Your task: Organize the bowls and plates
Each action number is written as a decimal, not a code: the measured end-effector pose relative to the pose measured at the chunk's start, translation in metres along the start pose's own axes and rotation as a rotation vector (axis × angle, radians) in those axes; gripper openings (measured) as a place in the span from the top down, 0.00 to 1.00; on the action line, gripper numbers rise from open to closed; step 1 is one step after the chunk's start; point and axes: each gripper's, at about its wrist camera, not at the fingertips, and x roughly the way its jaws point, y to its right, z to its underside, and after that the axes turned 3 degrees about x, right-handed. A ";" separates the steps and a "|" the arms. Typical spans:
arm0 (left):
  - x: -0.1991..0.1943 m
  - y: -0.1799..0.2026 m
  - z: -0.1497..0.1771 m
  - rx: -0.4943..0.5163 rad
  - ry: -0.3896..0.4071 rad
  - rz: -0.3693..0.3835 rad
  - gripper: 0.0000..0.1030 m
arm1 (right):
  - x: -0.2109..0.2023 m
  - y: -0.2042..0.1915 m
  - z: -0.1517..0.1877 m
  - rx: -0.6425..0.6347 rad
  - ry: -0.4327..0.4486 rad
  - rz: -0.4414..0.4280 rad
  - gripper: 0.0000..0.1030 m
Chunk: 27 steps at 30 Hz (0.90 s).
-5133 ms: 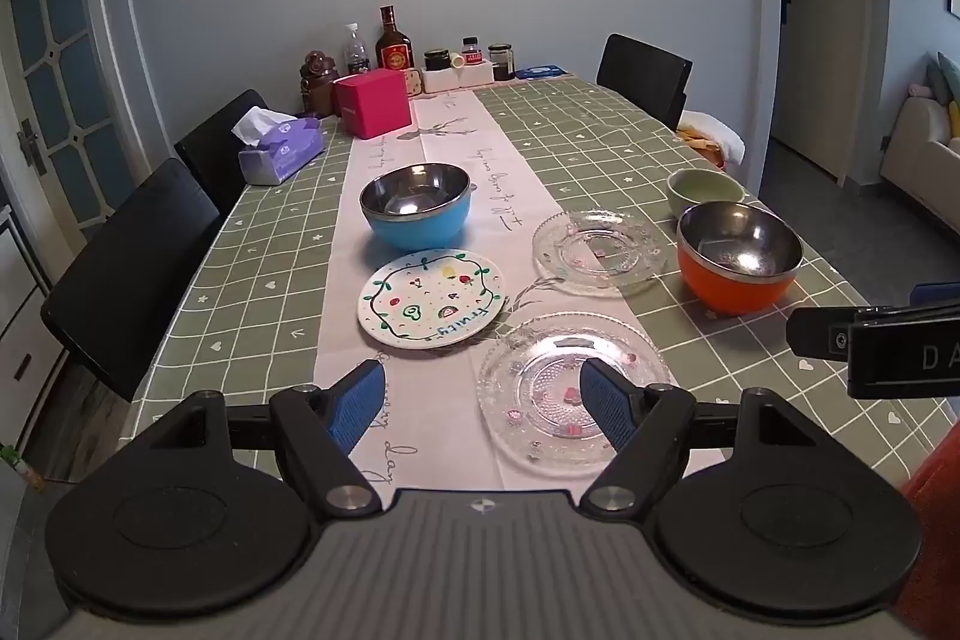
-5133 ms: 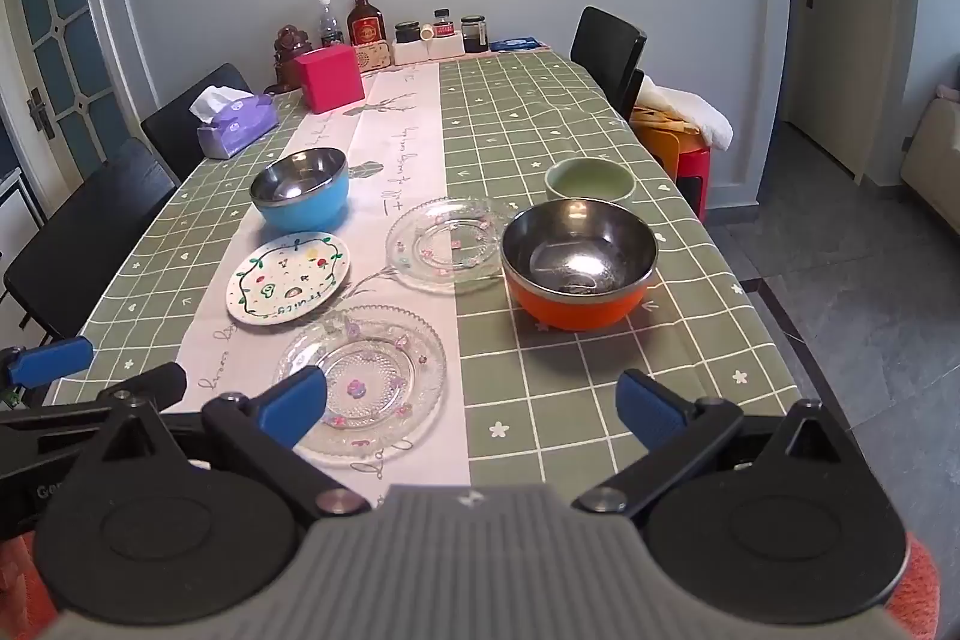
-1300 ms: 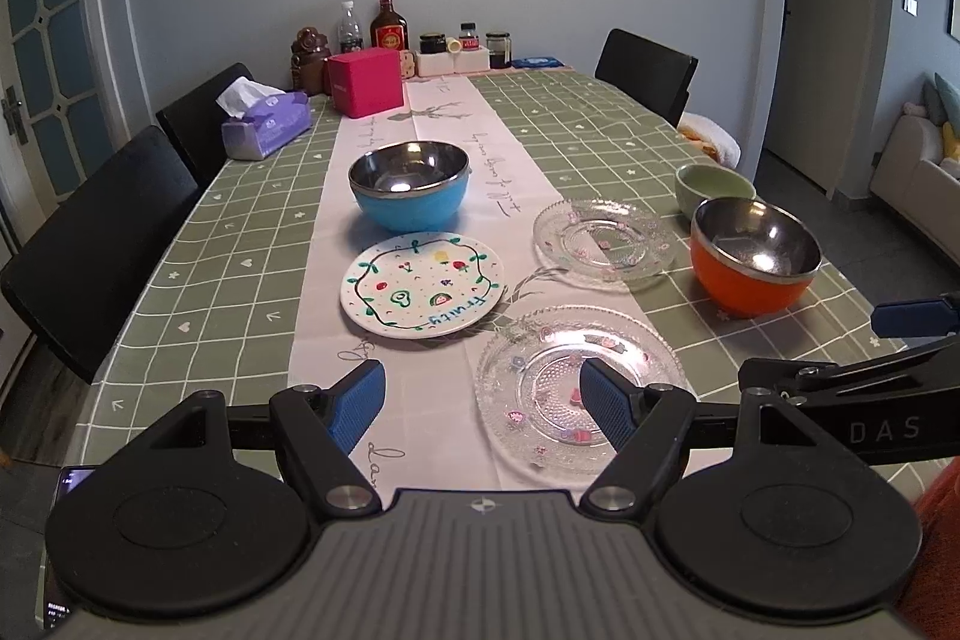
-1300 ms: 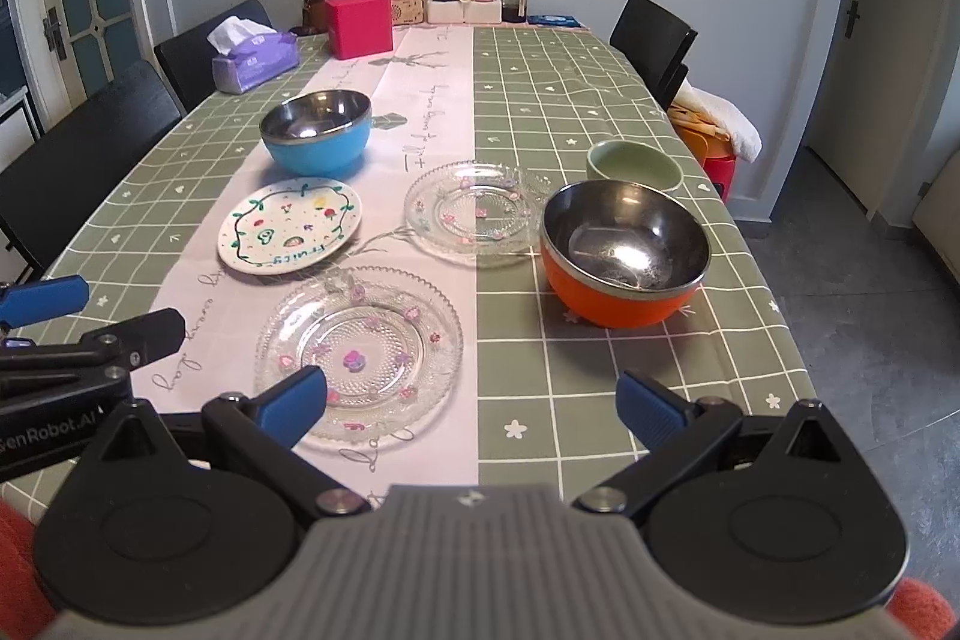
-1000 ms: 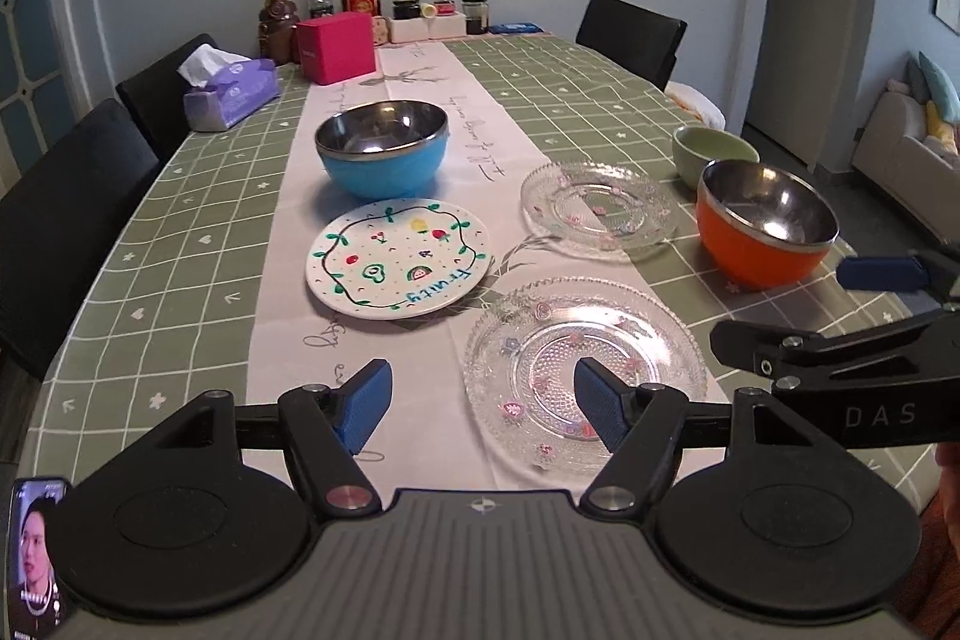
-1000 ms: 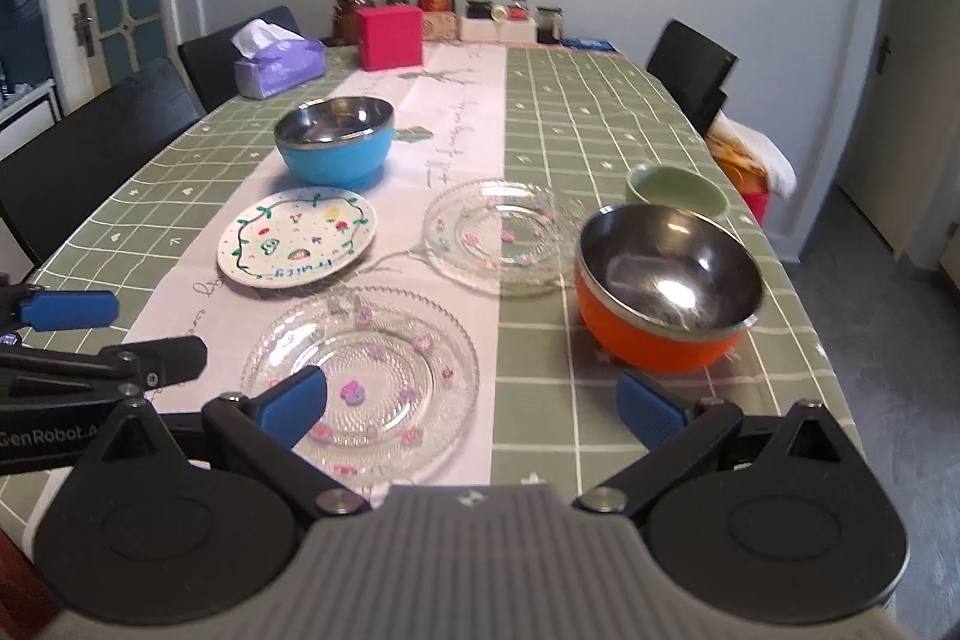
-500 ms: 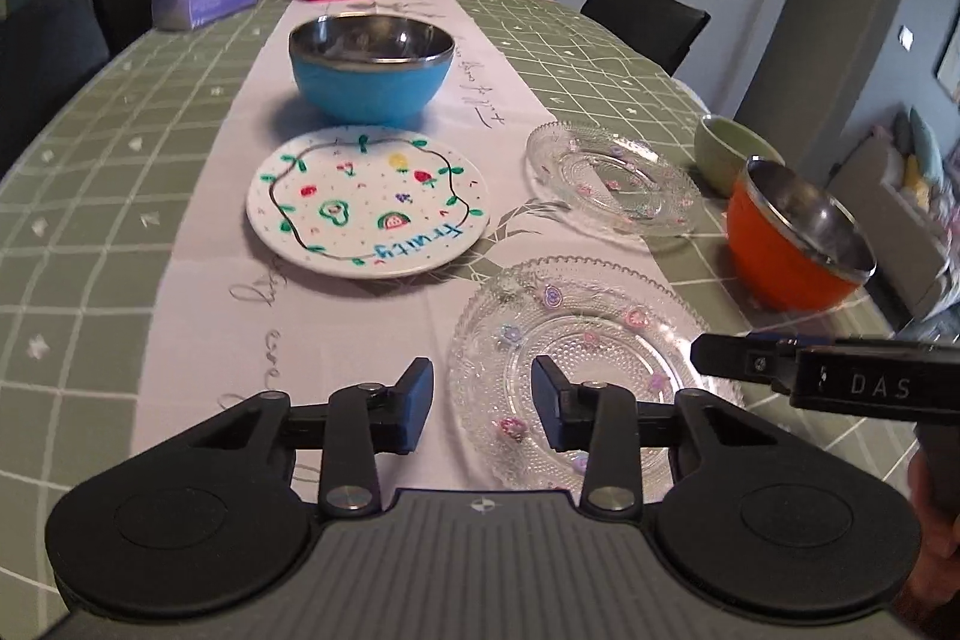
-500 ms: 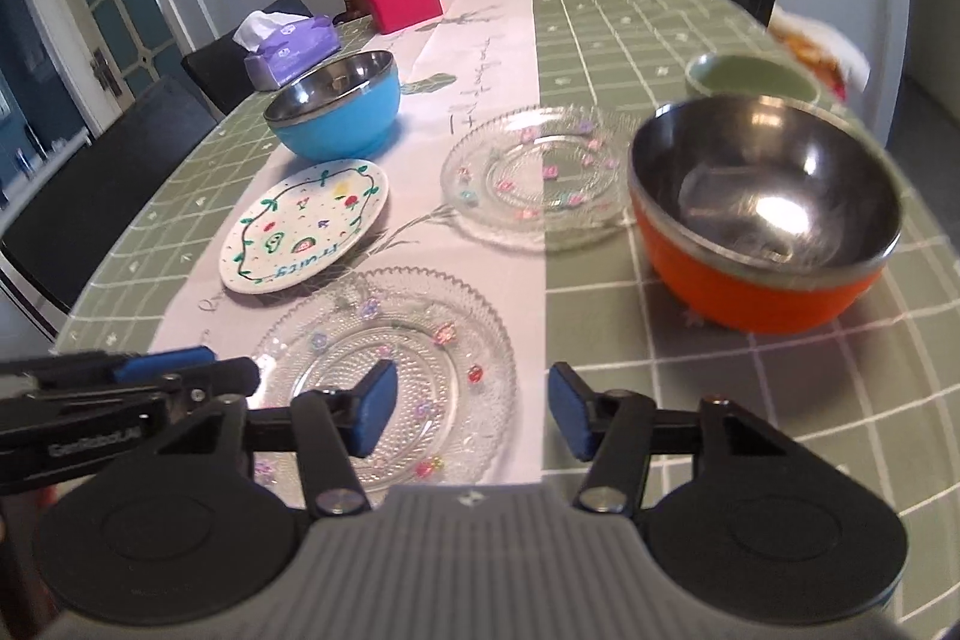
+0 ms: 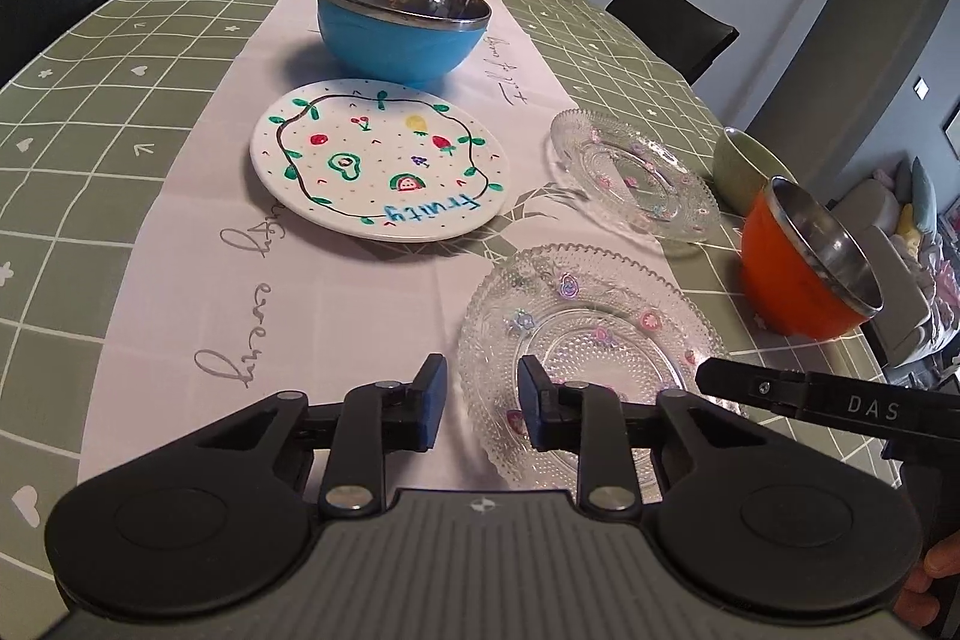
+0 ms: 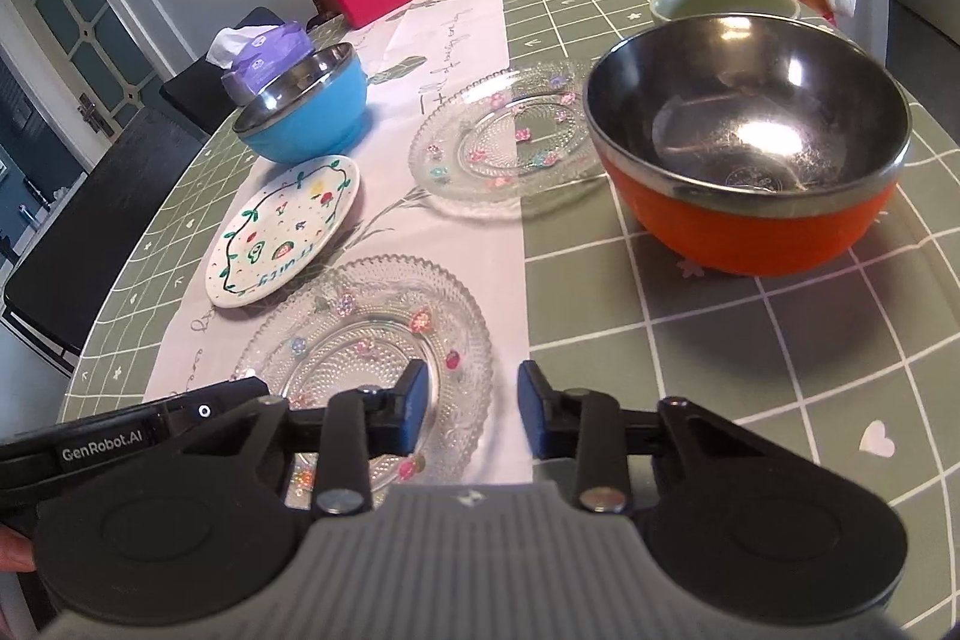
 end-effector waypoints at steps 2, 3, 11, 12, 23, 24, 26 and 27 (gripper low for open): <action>0.001 0.001 0.000 0.005 -0.002 0.005 0.79 | 0.000 0.000 0.001 -0.001 0.005 -0.001 0.83; 0.001 0.001 0.000 0.007 -0.002 0.007 0.80 | 0.000 0.000 0.002 -0.003 0.005 0.001 0.85; 0.000 0.003 0.001 0.005 0.002 -0.006 0.82 | -0.001 0.004 0.001 0.015 0.013 0.000 0.90; -0.001 0.003 0.001 0.003 -0.001 -0.009 0.82 | -0.001 0.003 0.002 0.015 0.011 -0.001 0.90; -0.033 -0.003 0.004 -0.037 -0.004 -0.040 0.83 | -0.013 -0.016 0.006 -0.044 0.021 -0.043 0.90; -0.037 -0.004 0.005 -0.038 -0.002 -0.043 0.83 | -0.015 -0.018 0.007 -0.051 0.019 -0.048 0.90; -0.045 -0.005 0.009 -0.041 0.000 -0.053 0.83 | -0.018 -0.024 0.011 -0.062 0.013 -0.060 0.90; -0.048 -0.006 0.011 -0.043 0.001 -0.055 0.83 | -0.019 -0.026 0.013 -0.070 0.010 -0.065 0.90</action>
